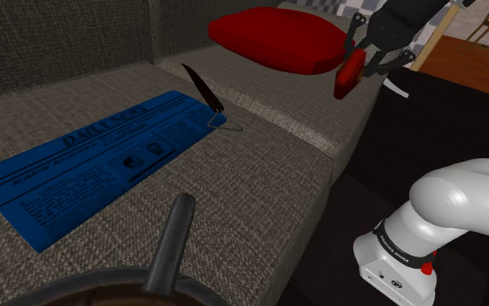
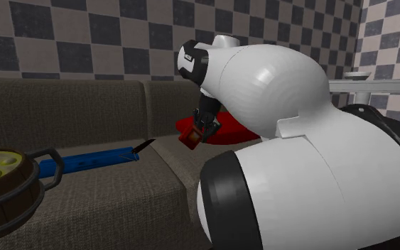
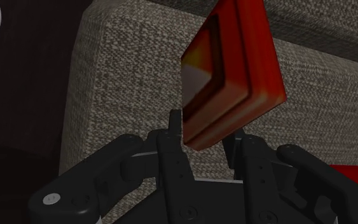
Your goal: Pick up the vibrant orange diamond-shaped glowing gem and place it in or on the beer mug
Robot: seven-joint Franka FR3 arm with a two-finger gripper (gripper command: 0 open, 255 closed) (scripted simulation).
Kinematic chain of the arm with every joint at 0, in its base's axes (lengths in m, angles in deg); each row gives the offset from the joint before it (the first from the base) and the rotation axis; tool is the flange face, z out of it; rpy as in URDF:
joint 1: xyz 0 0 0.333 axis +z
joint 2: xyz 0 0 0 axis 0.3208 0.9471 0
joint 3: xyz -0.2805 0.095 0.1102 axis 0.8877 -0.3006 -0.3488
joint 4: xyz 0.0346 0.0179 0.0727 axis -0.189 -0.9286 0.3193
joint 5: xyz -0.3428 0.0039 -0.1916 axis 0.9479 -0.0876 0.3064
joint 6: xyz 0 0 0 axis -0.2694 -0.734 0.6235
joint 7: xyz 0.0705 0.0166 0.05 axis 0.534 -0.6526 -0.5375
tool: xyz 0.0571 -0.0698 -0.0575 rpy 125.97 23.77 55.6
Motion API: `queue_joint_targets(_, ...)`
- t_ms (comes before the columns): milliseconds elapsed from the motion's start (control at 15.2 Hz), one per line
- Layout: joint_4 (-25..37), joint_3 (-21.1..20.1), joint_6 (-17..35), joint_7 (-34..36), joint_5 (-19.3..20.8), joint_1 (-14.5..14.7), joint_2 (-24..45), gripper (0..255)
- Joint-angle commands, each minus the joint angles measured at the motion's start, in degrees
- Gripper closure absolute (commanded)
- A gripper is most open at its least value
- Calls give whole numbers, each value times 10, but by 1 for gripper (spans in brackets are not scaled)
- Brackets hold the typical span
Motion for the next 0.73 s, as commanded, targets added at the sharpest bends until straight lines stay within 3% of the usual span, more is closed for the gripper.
queue_joint_targets(0, 20, 3, -11, 3, 4, -2, 8, 255)
queue_joint_targets(660, 118, 16, -65, 18, 18, -8, 50, 255)
